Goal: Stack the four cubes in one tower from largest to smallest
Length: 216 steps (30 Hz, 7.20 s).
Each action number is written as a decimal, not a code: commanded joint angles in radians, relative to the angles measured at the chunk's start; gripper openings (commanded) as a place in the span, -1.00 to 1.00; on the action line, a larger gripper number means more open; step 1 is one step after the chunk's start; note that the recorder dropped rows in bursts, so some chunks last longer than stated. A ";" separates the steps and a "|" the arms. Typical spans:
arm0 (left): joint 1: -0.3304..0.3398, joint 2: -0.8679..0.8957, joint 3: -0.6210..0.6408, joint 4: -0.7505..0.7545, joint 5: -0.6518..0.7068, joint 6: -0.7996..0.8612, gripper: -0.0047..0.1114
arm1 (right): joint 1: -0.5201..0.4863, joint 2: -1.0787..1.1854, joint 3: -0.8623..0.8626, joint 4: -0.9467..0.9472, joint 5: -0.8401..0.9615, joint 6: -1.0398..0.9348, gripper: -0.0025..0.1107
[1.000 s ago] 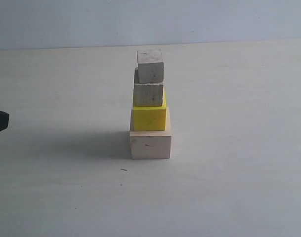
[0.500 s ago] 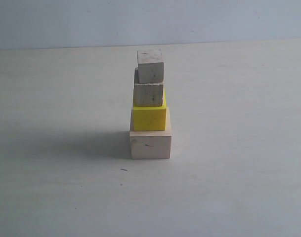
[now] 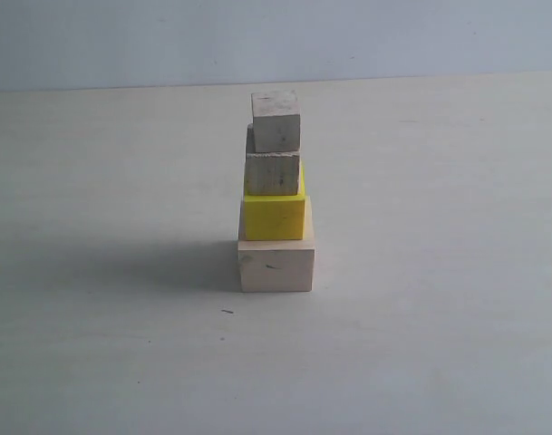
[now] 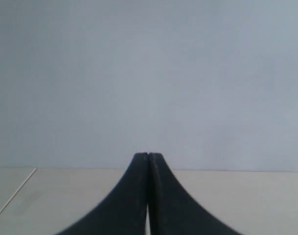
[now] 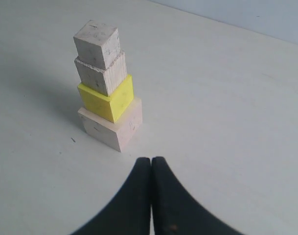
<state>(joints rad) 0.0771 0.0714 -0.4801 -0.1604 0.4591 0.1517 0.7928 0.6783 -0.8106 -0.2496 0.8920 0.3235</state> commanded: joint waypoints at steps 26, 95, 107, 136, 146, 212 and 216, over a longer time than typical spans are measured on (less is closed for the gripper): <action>0.013 -0.071 0.458 -0.219 -0.347 -0.009 -0.92 | 0.003 -0.003 0.005 0.005 -0.004 -0.007 -0.96; 0.021 -0.071 0.480 0.087 -0.101 -0.054 -0.92 | 0.003 -0.003 0.005 0.005 -0.004 -0.009 -0.96; 0.021 -0.071 0.480 0.095 -0.104 -0.086 -0.92 | 0.003 -0.003 0.005 0.005 -0.004 -0.009 -0.96; 0.021 -0.071 0.480 0.095 -0.104 -0.083 -0.92 | -0.339 -0.161 0.009 0.009 -0.101 -0.006 -0.96; 0.021 -0.071 0.480 0.095 -0.104 -0.083 -0.92 | -0.743 -0.449 0.286 0.007 -0.400 -0.002 -0.96; 0.021 -0.071 0.480 0.095 -0.104 -0.081 -0.92 | -0.693 -0.678 0.811 0.268 -0.609 -0.340 -0.96; 0.021 -0.071 0.480 0.095 -0.104 -0.081 -0.92 | -0.695 -0.678 0.811 0.208 -0.555 -0.259 -0.96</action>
<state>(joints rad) 0.0980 0.0050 -0.0035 -0.0616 0.3652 0.0777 0.0963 0.0056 -0.0040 -0.0076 0.3278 0.0270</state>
